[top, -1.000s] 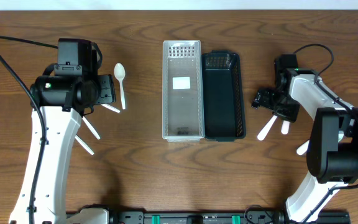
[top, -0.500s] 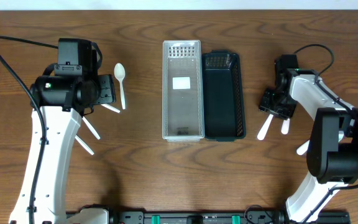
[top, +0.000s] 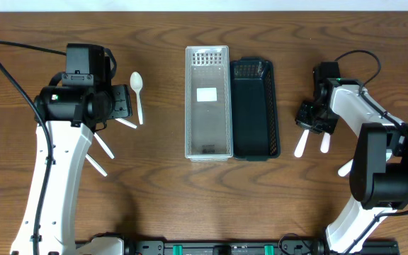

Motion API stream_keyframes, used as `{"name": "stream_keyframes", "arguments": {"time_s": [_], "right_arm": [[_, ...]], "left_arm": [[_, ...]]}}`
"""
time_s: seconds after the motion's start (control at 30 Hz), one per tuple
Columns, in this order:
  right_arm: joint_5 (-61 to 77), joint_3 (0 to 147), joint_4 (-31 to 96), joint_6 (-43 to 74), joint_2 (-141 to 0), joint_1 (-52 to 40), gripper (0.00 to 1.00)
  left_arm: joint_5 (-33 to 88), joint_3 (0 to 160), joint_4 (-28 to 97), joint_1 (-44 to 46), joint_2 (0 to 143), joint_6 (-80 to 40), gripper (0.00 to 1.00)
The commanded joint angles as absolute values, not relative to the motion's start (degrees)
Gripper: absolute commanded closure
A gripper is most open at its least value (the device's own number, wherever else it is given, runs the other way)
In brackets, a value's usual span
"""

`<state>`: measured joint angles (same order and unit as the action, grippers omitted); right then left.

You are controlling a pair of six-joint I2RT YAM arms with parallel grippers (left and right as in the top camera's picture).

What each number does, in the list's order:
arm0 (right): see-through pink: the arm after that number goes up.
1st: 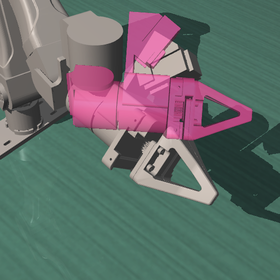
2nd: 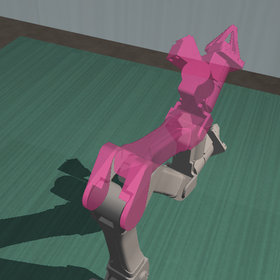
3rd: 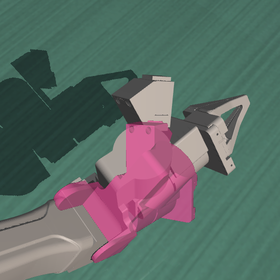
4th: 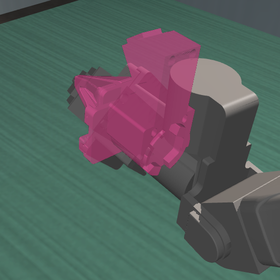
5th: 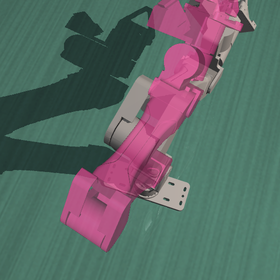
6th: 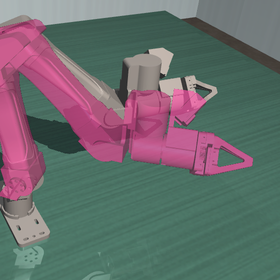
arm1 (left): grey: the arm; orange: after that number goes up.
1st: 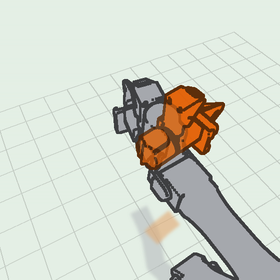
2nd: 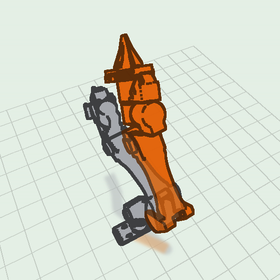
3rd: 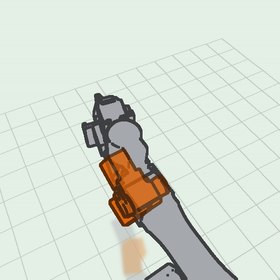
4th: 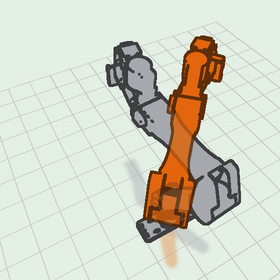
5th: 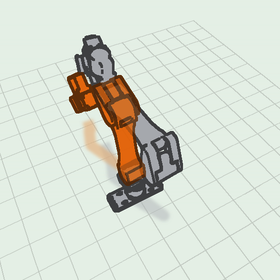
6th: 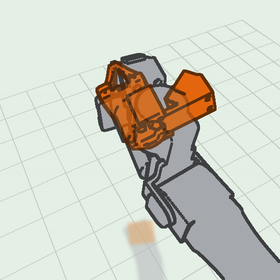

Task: Pack container
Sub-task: 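Grasp the white spoon on the right with the right gripper, then place the white spoon into the green caddy and release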

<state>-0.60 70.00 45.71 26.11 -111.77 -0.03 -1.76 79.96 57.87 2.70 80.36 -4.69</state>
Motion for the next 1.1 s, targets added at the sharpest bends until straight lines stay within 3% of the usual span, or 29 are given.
{"name": "stream_keyframes", "arguments": {"time_s": [0.0, 0.03, 0.47, 0.77, 1.07], "right_arm": [[1.3, 68.0, 45.6, 26.1, -113.6, -0.4, 0.94], [1.3, 68.0, 45.6, 26.1, -113.6, -0.4, 0.99], [1.3, 77.4, 50.5, 21.9, -107.0, -1.8, 0.99], [1.3, 91.7, 53.6, 17.0, -96.6, -13.7, 0.99], [-1.4, 89.7, 51.9, 21.8, -105.2, -22.0, 0.99]], "left_arm": [[-2.4, 80.9, 57.9, 2.5, 80.0, -5.2, 0.35], [-2.4, 80.9, 57.9, 2.5, 80.0, -5.2, 0.35], [-2.4, 80.9, 57.9, 2.5, 80.0, -5.2, 0.35], [-2.4, 80.9, 57.8, 2.5, 80.0, -5.2, 0.35], [-2.4, 80.9, 58.1, 2.5, 80.0, -5.2, 0.35]]}}
